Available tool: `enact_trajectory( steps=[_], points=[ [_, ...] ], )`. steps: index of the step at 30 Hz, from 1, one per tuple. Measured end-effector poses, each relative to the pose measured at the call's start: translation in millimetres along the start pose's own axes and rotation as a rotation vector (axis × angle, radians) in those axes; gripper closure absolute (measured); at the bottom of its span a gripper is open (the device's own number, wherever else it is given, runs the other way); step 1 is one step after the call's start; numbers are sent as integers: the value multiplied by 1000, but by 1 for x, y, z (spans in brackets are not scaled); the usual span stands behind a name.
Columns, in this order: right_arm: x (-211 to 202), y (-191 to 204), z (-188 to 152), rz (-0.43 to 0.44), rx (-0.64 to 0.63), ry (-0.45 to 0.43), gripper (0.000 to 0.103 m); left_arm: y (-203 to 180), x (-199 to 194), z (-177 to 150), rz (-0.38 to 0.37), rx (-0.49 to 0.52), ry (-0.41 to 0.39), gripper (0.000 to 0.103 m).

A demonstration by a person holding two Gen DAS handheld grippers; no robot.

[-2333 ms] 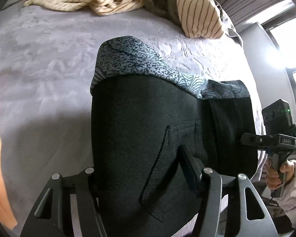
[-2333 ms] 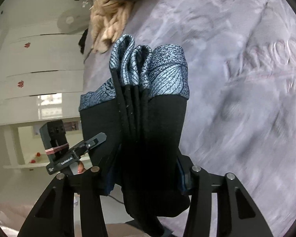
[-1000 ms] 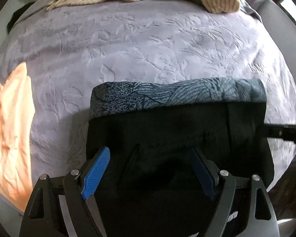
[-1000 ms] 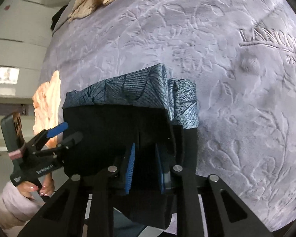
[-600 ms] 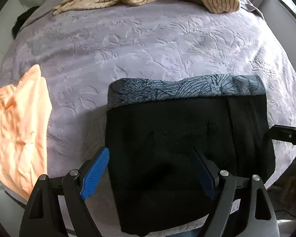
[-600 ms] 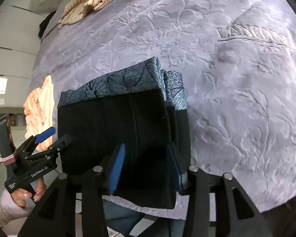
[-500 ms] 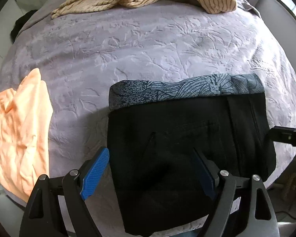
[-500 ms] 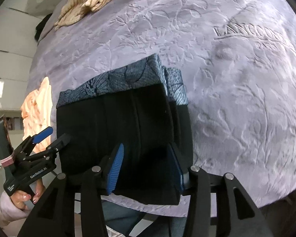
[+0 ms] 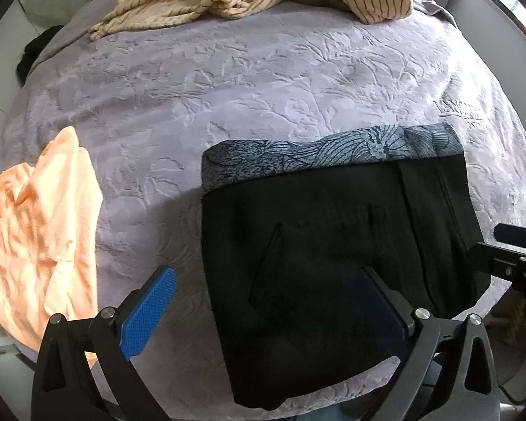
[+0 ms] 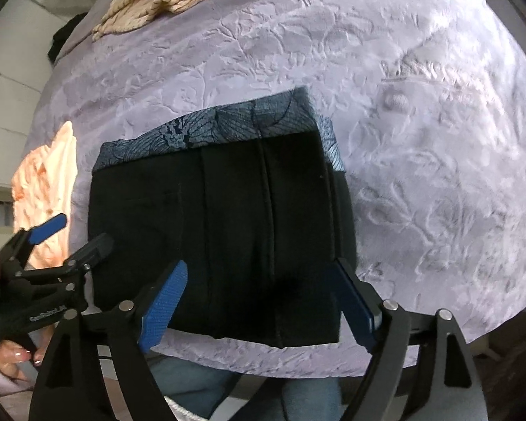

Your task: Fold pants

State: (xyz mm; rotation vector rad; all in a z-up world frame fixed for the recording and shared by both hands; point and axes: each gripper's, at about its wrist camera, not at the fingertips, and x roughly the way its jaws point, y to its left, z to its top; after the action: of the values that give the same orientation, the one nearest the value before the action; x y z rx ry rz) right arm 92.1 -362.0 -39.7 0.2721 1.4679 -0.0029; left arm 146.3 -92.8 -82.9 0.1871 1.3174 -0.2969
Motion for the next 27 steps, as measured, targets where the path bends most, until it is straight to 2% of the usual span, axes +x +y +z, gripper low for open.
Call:
enact_trajectory(
  steps=[2, 3, 14, 19, 27],
  points=[
    [-3, 3, -2, -24, -20, -16, 2, 1, -4, -3, 13, -11, -12, 1],
    [-5, 4, -3, -31, -30, -28, 0, 2, -6, -5, 18, -19, -18, 1],
    [-23, 0, -29, -61, -54, -26, 0, -4, -35, -31, 61, -96, -71, 1],
    [-36, -3, -44, -85, -60, -45, 0, -9, -46, -38, 51, -128, -77, 1],
    [-51, -6, -60, -134, -74, -83, 0, -28, -58, -50, 76, -109, -86, 1]
  ],
)
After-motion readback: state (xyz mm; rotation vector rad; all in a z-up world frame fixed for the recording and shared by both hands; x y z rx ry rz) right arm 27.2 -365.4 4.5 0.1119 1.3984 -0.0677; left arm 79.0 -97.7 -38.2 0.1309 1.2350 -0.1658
